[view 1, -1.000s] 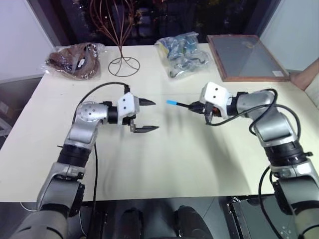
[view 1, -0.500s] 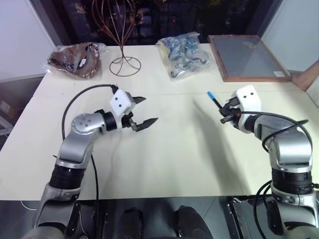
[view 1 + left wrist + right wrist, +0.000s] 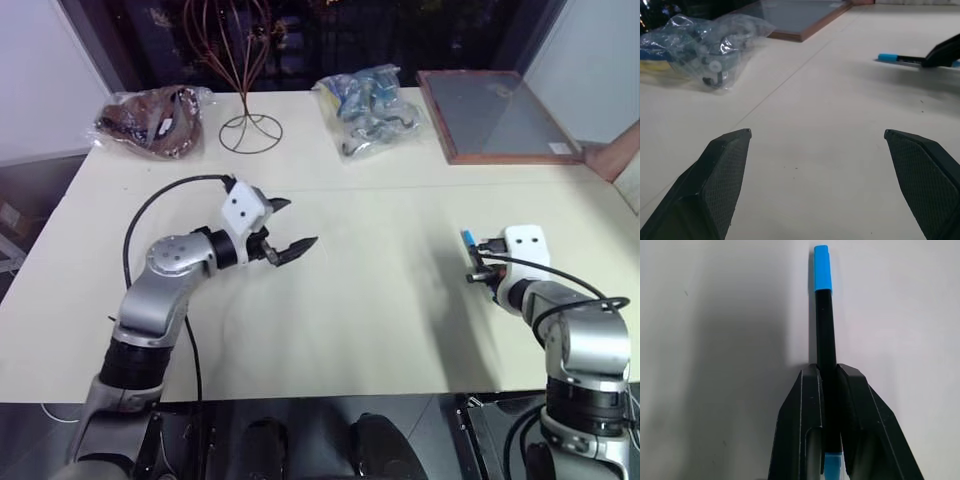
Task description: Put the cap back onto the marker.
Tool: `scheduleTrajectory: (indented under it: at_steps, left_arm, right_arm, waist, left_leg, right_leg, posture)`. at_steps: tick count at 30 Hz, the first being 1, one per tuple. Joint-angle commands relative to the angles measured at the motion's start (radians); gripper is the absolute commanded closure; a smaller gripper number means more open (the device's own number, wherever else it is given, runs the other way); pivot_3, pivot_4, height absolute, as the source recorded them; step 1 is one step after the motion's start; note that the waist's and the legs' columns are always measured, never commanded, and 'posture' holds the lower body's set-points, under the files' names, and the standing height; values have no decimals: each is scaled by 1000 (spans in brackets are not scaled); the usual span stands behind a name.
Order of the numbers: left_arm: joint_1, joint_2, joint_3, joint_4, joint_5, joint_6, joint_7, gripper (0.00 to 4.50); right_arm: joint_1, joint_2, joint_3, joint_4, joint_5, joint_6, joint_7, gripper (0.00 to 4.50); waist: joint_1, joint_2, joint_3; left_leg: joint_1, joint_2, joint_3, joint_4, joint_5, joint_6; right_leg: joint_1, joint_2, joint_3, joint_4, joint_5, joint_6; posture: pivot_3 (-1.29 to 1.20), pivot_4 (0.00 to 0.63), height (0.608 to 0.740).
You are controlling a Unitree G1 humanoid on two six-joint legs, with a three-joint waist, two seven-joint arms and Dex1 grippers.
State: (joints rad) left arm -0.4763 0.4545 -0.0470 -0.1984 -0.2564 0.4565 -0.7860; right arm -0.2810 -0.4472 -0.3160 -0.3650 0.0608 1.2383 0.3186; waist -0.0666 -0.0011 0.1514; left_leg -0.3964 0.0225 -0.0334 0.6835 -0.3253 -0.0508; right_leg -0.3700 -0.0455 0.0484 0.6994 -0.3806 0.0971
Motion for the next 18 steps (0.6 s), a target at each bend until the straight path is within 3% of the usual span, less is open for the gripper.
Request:
scheduleTrajectory:
  at_steps: [1,2,5,11,18]
  left_arm:
    - [3,13,5,-43,-26,12,-1,33]
    - [3,16,2,-44,-28,14,-6,33]
    - [3,23,-6,-46,-31,15,-14,0]
    - [-20,43,-30,-17,-22,-15,-57,0]
    - [-123,52,-100,125,-5,-116,-187,0]
  right_arm:
    - [10,-10,-24,-1,13,-32,-12,4500]
    - [14,-13,-24,2,14,-38,-14,4500]
    - [21,-17,-23,5,22,-46,-14,3190]
    - [41,-101,-5,-45,47,-71,32,122]
    - [63,-342,-37,-212,144,-39,199,122]
  waist:
    - [1,0,0]
    - [0,0,0]
    - [1,0,0]
    - [1,0,0]
    - [18,0,0]
  left_leg:
    - [0,0,0,0,0,0]
    - [0,0,0,0,0,0]
    - [0,0,0,0,0,0]
    - [0,0,0,0,0,0]
    - [0,-1,0,0,0,0]
  right_leg:
    - [0,0,0,0,0,0]
    - [0,0,0,0,0,0]
    - [0,0,0,0,0,0]
    - [0,0,0,0,0,0]
    - [1,0,1,-2,0,0]
  posture:
    - [0,150,740]
    - [0,150,740]
    - [0,150,740]
    - [0,150,740]
    - [0,150,740]
